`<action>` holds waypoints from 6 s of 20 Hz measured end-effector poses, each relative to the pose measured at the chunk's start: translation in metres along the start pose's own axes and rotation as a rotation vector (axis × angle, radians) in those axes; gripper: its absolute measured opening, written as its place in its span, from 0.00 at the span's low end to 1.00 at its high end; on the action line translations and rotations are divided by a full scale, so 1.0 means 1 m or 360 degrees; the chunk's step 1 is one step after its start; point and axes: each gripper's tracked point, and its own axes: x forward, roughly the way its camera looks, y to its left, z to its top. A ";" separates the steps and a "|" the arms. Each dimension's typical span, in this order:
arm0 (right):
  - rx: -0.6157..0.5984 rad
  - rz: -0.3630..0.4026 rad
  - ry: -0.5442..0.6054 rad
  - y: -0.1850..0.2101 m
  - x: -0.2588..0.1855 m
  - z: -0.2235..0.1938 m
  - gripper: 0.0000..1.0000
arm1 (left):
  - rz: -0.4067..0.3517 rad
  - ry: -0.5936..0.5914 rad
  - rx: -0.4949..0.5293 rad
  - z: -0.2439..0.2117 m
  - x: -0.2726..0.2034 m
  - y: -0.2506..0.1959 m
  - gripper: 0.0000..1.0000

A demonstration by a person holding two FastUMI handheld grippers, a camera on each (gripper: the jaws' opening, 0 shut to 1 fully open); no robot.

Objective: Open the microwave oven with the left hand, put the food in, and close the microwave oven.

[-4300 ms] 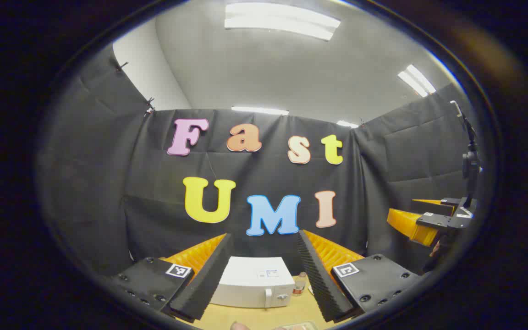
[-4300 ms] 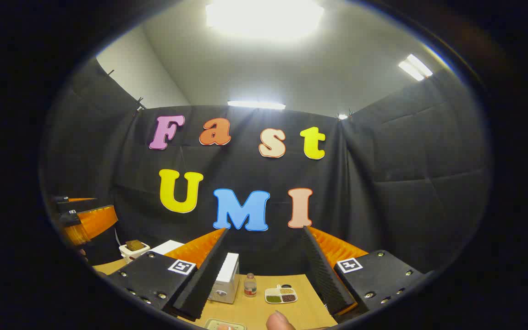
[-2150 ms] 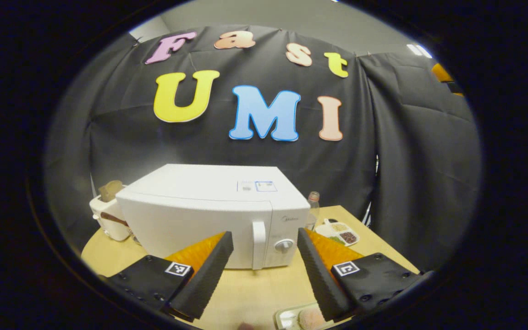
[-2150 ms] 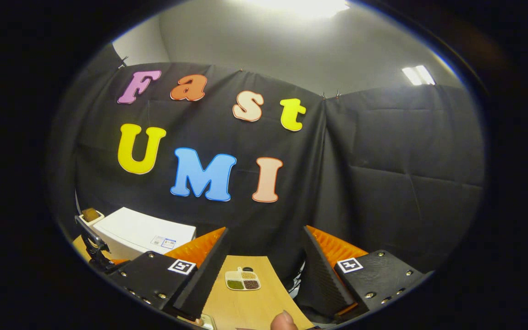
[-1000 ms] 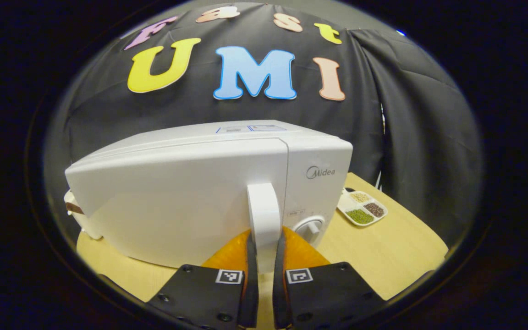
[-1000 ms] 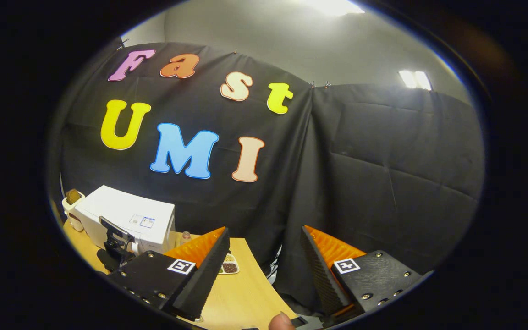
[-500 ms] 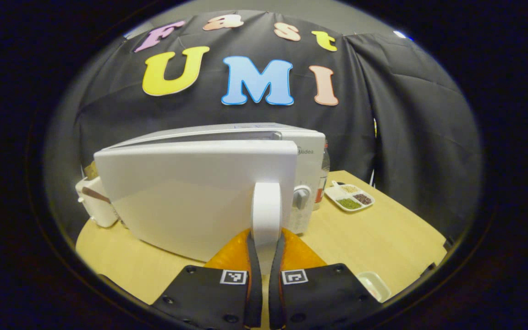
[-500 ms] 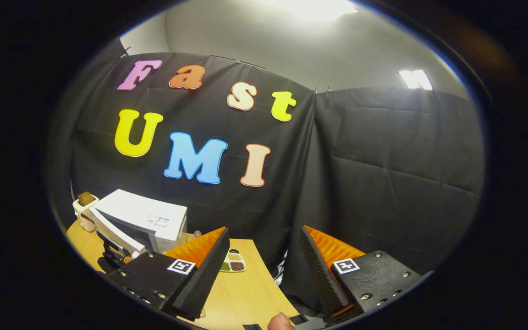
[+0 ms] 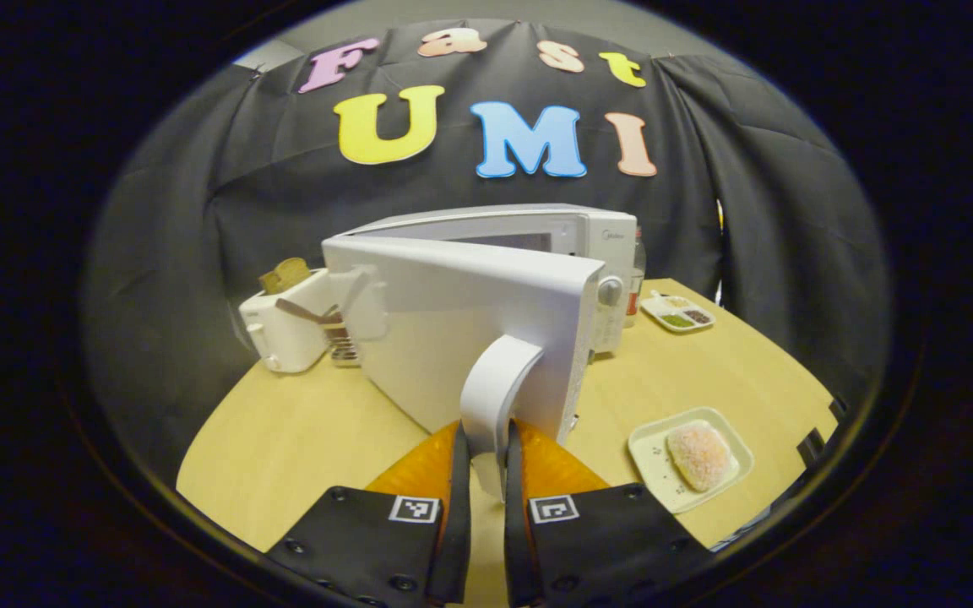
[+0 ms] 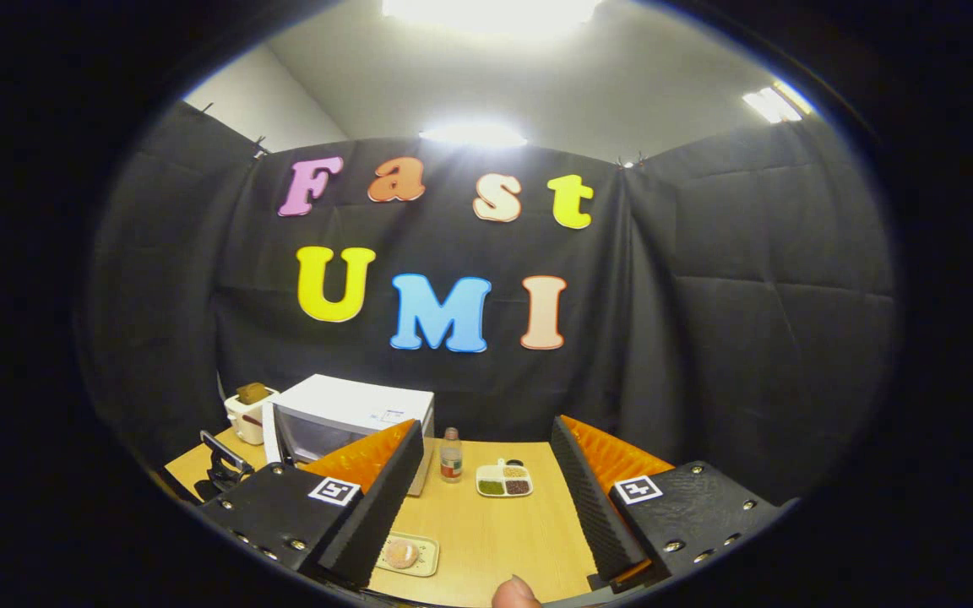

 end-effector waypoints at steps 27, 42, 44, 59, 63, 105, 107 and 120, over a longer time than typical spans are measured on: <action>0.0169 0.0051 0.0251 0.114 0.073 -0.025 0.94 | 0.0186 0.0052 -0.0215 -0.069 -0.062 0.255 0.19; 0.0204 0.0626 0.0712 0.129 0.108 -0.222 0.94 | 0.0548 0.0129 -0.0332 -0.054 -0.194 0.149 0.54; 0.0209 0.0694 0.0770 0.136 0.110 -0.250 0.95 | 0.0614 0.0122 -0.0319 -0.044 -0.219 0.138 0.63; 0.0058 0.0679 0.1297 0.159 0.115 -0.444 0.95 | 0.0962 -0.0332 -0.0422 0.122 -0.330 0.119 0.94; 0.0073 0.0604 0.1373 0.165 0.113 -0.464 0.95 | 0.0881 -0.0454 -0.0295 0.170 -0.326 0.116 0.96; 0.0694 0.0629 0.1083 0.396 0.259 -0.295 0.60 | 0.0777 -0.0627 -0.0535 0.165 -0.325 0.266 0.93; 0.0804 0.0579 0.1067 0.401 0.289 -0.303 0.60 | 0.0820 -0.0581 -0.0581 0.165 -0.322 0.266 0.94; 0.1062 0.0064 0.0881 0.394 0.409 -0.350 0.60 | 0.0980 -0.0174 -0.0418 0.138 -0.284 0.231 0.94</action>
